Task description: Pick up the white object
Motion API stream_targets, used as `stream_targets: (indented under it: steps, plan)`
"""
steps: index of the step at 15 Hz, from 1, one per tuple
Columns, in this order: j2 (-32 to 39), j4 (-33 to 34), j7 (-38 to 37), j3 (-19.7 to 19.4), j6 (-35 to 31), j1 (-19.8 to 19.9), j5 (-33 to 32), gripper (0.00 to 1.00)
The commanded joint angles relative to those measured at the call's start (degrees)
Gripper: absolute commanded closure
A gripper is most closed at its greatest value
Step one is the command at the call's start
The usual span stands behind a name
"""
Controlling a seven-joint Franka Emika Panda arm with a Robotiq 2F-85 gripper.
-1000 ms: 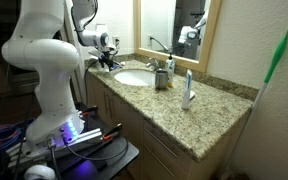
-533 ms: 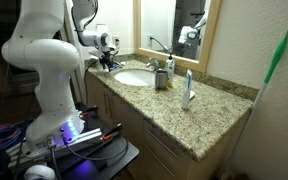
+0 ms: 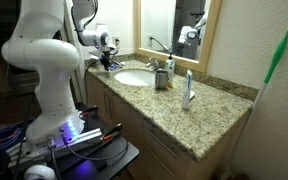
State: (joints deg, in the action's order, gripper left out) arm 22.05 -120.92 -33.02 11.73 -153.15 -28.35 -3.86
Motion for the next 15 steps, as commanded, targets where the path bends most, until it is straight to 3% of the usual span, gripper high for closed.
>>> stream_targets:
  steps: [1,3,4,5,14,15]
  plan:
    - [-0.2,0.0,1.3,0.2,1.0,0.1,1.1,1.0]
    - [-0.6,-0.2,1.3,0.2,1.1,0.1,1.1,1.0]
    - [-0.7,-0.3,1.0,-0.1,1.0,0.0,0.9,0.94]
    - [-0.6,-0.3,0.5,-0.4,0.7,-0.2,0.4,0.73]
    - [-0.6,0.4,0.3,-0.5,0.0,-0.3,0.3,0.11]
    - [-0.7,0.4,0.3,-0.5,0.0,-0.3,0.3,0.3]
